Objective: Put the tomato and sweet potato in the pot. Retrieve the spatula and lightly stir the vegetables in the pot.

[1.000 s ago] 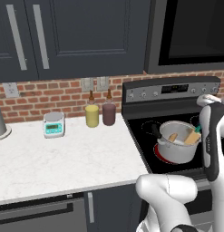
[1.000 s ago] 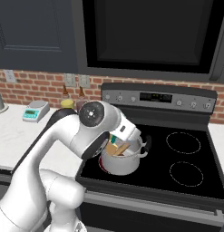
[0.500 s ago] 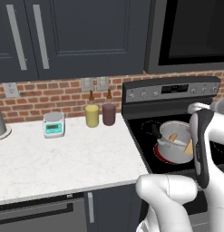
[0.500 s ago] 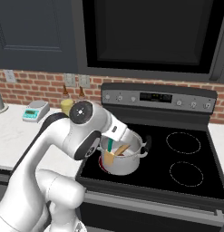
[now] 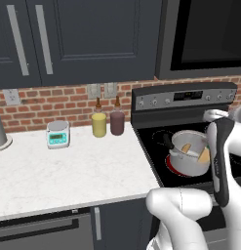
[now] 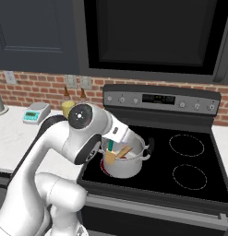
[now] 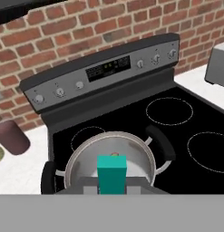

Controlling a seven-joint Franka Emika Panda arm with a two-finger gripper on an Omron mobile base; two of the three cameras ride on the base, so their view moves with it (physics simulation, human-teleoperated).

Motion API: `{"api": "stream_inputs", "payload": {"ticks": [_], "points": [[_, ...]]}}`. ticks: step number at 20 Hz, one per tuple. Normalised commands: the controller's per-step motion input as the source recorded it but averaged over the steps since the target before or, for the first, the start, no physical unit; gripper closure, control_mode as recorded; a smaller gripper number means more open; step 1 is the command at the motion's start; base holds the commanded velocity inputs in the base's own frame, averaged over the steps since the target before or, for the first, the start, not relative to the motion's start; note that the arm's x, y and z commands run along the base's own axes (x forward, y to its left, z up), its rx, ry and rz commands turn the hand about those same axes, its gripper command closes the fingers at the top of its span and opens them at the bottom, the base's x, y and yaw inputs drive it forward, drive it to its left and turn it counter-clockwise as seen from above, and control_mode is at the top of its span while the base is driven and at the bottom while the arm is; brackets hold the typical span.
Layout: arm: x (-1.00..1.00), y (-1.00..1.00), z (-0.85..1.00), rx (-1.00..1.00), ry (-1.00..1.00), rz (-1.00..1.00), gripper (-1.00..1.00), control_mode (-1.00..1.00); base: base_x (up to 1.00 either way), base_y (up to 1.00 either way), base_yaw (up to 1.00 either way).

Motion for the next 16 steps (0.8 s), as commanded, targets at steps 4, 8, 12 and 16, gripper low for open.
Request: {"api": "stream_inputs", "payload": {"ticks": [4, 8, 12, 16], "points": [[-0.13, 0.00, 0.81, 0.02, 0.00, 0.00, 1.00, -1.00, 0.00, 0.00, 0.00], [0.07, 0.00, 0.27, 0.00, 0.00, 0.00, 1.00, -1.00, 0.00, 0.00, 0.00], [0.35, 0.00, -0.26, 0.00, 0.00, 0.00, 1.00, -1.00, 0.00, 0.00, 0.00], [0.45, 0.00, -0.56, -0.01, -0.06, 0.00, 1.00, -1.00, 0.00, 0.00, 0.00]]}}
